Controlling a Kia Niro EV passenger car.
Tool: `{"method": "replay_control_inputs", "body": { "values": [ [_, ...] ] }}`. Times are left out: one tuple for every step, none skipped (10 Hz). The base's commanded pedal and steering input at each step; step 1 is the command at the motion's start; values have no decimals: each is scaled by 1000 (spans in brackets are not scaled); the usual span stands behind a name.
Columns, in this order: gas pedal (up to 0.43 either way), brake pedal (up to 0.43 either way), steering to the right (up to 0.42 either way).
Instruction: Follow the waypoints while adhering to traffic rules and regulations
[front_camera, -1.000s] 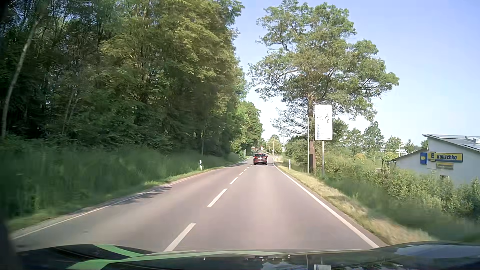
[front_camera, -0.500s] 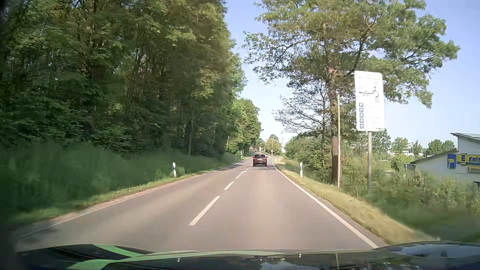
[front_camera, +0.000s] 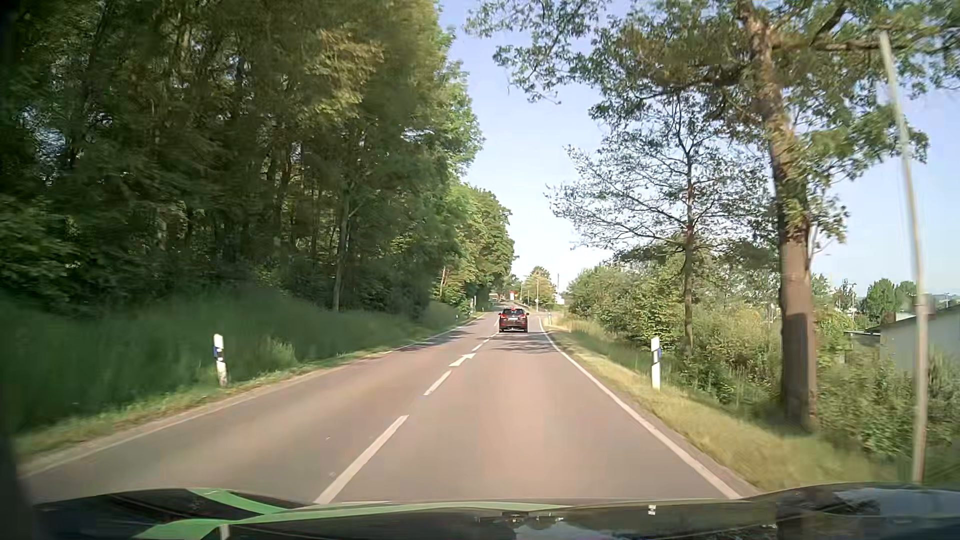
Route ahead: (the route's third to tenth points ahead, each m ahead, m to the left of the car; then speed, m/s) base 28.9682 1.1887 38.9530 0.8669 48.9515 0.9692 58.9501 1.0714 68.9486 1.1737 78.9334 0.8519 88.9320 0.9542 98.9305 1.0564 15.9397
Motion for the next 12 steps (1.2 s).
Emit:
{"method": "replay_control_inputs", "body": {
  "values": [
    [0, 0, 5],
    [0, 0, 4],
    [0, 0, 4],
    [0, 0, 3],
    [8, 0, 3],
    [8, 0, 3],
    [20, 0, 3],
    [20, 0, 3],
    [20, 0, 3],
    [20, 0, 3],
    [20, 0, 2],
    [0, 0, 0]
  ]
}}
